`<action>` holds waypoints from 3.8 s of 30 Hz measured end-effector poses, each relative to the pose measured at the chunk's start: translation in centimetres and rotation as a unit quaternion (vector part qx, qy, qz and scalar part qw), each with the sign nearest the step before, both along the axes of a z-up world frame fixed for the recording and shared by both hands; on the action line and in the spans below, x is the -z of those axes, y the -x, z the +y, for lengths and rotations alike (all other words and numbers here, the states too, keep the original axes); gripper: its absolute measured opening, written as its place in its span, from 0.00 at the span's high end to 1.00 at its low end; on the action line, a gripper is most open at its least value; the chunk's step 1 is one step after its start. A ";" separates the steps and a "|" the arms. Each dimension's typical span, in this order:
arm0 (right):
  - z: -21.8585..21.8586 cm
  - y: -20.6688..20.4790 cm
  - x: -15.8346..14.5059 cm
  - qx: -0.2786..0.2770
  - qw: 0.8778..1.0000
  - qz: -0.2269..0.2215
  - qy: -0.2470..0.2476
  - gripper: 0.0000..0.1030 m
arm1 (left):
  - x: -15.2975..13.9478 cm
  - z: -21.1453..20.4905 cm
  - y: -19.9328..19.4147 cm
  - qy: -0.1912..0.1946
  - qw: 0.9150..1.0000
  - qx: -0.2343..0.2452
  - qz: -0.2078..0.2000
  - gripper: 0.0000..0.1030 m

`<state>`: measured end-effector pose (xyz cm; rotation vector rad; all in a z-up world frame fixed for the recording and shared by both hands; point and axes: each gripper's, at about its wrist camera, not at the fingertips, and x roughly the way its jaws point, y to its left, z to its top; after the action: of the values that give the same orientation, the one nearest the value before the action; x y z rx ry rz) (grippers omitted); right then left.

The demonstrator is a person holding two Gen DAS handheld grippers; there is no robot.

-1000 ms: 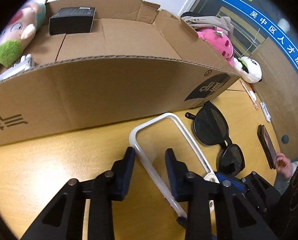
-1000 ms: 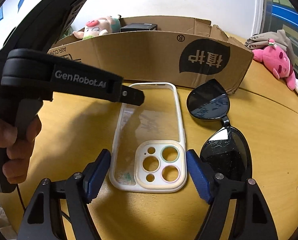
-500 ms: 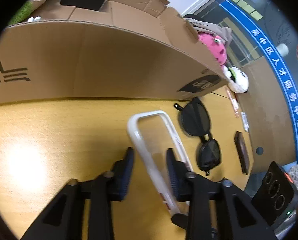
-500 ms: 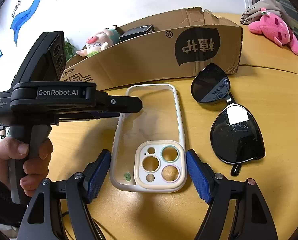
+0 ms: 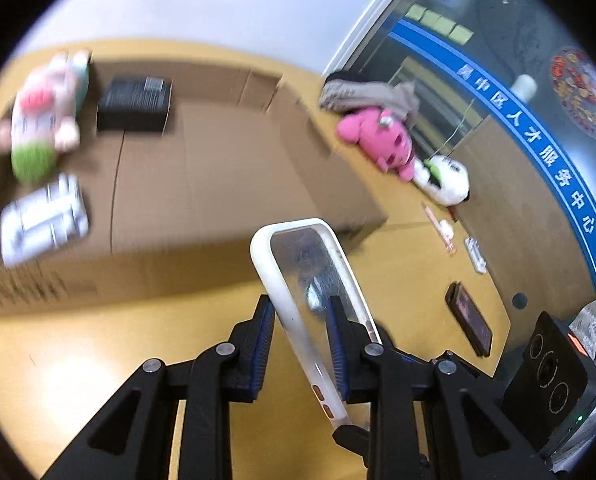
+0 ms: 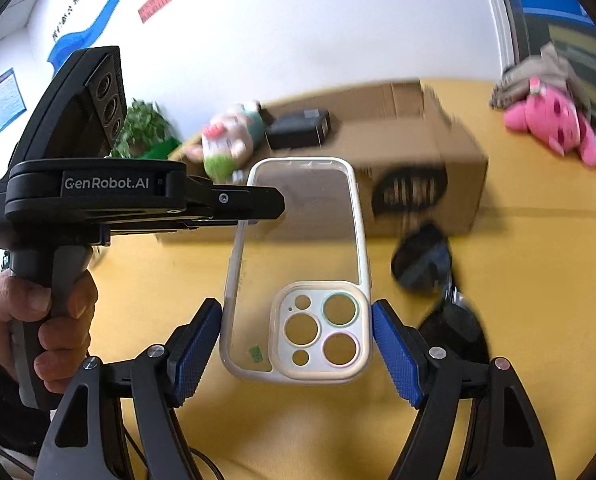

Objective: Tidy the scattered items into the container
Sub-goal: 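Lift the clear phone case with both tools and carry it over the cardboard box, then open both tools to drop the phone case into the cardboard box, then move both tools toward the black sunglasses on the table, then close both tools on the black sunglasses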

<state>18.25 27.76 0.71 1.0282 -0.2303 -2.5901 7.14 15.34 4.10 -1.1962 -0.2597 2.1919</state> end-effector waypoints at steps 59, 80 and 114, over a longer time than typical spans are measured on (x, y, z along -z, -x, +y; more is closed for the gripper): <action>1.5 37.0 3.2 0.027 0.981 -0.190 -0.012 0.21 | 7.2 3.8 34.2 0.104 0.987 -0.046 -0.115 0.77; 0.7 15.9 -9.4 0.070 0.988 0.036 -0.132 0.00 | -9.7 -1.6 10.0 0.111 0.962 -0.117 0.222 0.21; 6.0 1.0 5.3 0.074 0.990 -0.100 -0.068 0.58 | 9.6 6.9 0.7 -0.018 0.995 0.074 -0.060 0.21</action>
<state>17.28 33.75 -4.54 1.3719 -0.1869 -2.6626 6.41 22.25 -5.54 -1.2868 -0.2507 1.9831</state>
